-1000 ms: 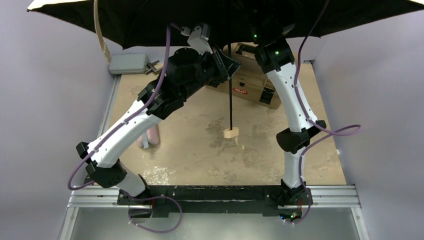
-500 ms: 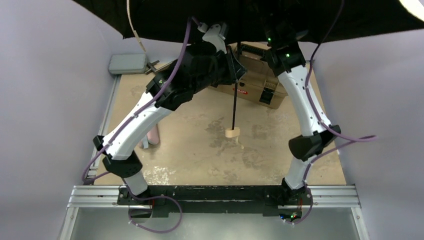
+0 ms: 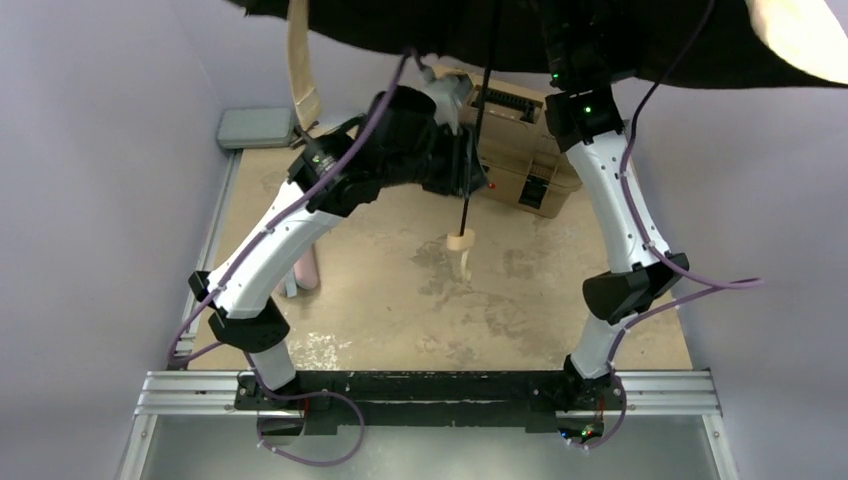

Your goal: Open the umbrella

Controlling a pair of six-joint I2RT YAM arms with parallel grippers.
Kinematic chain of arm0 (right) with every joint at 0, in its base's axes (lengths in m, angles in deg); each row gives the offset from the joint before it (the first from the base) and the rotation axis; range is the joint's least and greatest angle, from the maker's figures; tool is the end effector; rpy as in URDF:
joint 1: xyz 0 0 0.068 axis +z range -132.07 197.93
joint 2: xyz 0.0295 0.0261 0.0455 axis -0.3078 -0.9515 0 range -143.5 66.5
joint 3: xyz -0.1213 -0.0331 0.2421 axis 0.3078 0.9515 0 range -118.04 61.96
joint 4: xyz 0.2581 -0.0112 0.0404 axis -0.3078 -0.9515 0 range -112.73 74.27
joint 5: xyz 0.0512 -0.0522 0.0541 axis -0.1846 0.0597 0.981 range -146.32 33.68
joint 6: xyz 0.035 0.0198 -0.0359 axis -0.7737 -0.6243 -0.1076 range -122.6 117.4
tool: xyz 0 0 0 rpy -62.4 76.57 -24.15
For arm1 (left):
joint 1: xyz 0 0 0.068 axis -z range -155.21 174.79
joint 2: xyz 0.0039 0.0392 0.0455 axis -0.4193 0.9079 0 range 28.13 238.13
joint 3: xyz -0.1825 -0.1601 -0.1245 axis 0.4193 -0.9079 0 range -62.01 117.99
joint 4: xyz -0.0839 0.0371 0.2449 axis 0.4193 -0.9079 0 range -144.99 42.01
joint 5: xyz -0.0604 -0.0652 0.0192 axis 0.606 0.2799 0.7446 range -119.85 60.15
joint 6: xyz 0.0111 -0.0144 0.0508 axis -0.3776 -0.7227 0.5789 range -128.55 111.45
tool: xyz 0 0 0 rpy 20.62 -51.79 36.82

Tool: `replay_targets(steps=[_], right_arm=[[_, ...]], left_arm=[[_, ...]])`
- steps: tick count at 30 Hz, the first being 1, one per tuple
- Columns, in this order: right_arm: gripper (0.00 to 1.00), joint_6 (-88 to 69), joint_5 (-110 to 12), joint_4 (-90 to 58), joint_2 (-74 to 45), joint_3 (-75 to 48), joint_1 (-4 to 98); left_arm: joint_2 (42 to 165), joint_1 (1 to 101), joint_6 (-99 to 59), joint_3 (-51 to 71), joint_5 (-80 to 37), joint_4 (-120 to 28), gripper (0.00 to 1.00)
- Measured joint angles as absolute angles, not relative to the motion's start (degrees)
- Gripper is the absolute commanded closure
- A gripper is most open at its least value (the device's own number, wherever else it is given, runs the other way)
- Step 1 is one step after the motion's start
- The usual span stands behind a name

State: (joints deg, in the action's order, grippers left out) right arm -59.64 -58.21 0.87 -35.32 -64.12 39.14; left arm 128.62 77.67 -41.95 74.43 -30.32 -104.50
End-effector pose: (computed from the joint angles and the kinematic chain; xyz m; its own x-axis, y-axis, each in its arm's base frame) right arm 0.3321 0.1276 0.5989 0.0479 0.9181 -0.3934 -0.6958 0.3133 0.6464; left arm 0.2018 -0.2659 0.5271 -0.6133 -0.1017 -0.7832 0.5451 0.6631 -0.5130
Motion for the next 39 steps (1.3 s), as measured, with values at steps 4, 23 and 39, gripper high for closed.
replay_targets(steps=[4, 23, 39], right_arm=[[1.00, -59.29, -58.82, 6.21, -37.68, -68.53, 36.56], [1.00, -43.55, -58.50, 21.81, -29.83, -48.12, 31.14], [1.00, -34.15, -61.47, 28.52, -29.50, -28.80, 25.28]], left_arm=[[129.34, 79.20, -40.23, 72.34, -28.31, -112.41, 0.23], [117.80, 78.00, -37.28, 49.15, -41.42, -104.06, 0.00], [78.21, 78.00, -38.11, 23.70, -54.71, -106.31, 0.02]])
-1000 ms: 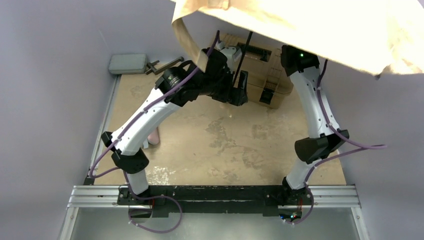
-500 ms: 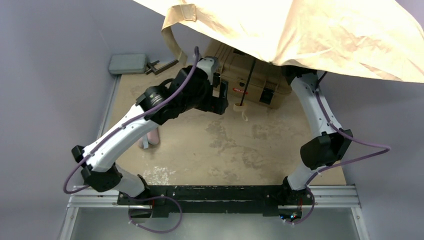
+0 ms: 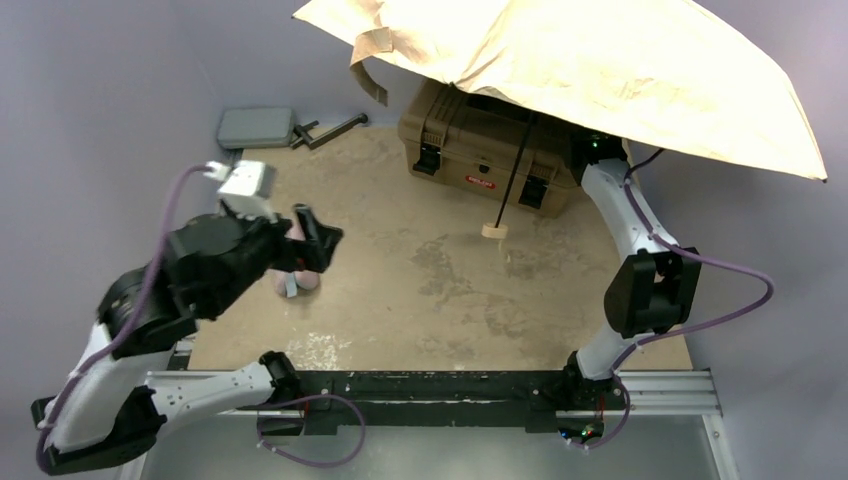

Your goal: Open the umbrella

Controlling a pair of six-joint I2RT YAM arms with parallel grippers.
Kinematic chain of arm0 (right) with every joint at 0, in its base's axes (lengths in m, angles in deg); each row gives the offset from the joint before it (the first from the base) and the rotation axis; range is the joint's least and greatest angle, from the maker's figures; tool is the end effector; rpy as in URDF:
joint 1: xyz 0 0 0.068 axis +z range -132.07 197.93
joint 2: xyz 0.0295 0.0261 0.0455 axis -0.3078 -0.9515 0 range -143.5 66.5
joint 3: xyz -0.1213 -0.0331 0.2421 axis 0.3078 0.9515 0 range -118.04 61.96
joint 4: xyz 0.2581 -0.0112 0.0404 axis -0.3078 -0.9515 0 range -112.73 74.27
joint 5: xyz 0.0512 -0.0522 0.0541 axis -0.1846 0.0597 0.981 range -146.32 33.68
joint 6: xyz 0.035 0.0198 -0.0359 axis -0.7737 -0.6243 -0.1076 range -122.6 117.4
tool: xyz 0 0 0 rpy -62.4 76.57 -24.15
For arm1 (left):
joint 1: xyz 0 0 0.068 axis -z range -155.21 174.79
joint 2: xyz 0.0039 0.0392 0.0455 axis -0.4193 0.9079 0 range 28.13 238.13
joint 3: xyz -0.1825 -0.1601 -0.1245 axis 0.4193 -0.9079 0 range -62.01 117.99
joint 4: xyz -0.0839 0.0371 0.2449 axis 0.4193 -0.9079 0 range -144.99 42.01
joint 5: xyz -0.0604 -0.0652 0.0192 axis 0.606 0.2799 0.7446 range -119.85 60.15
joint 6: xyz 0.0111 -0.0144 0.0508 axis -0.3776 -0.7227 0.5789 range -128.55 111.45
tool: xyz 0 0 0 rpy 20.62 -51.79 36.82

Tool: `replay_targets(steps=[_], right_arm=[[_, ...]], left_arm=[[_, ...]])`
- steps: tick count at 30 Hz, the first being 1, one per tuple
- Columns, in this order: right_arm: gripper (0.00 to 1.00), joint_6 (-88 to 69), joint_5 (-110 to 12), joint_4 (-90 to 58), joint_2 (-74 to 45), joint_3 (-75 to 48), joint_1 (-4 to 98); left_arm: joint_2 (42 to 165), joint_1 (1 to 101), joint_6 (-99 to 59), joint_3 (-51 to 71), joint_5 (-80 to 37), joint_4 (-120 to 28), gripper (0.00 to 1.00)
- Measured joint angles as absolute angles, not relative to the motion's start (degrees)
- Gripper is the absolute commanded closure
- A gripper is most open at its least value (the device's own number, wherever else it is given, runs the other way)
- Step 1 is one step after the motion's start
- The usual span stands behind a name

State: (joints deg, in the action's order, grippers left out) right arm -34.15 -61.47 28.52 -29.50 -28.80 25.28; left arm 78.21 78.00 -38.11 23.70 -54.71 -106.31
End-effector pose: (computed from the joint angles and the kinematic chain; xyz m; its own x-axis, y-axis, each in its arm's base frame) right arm 0.3795 0.0457 0.4823 0.5015 0.5901 -0.6327 -0.3763 0.8072 0.4547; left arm 0.0797 -0.0813 0.4665 -0.4449 -0.1525 -0.8825 0.3160 0.8953 -0.3140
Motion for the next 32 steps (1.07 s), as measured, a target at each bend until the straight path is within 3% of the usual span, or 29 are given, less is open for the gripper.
replay_targets(steps=[6, 12, 21, 32], right_arm=[[1.00, -33.41, -60.97, 30.42, -28.67, -23.12, 24.60], [1.00, -33.52, -59.20, 29.57, -28.70, -20.03, 24.65], [1.00, -33.45, -58.21, 29.09, -28.67, -20.03, 24.63], [1.00, -33.45, -58.06, 28.37, -28.67, -20.10, 24.63]], left_arm=[[71.46, 78.00, -37.85, 34.17, -65.58, -111.63, 0.00], [79.05, 77.93, -35.68, 50.11, -75.02, -115.58, 0.00], [86.00, 77.93, -28.84, 51.09, -75.02, -114.34, 0.00], [83.13, 77.93, -26.04, 50.13, -74.56, -111.23, 0.00]])
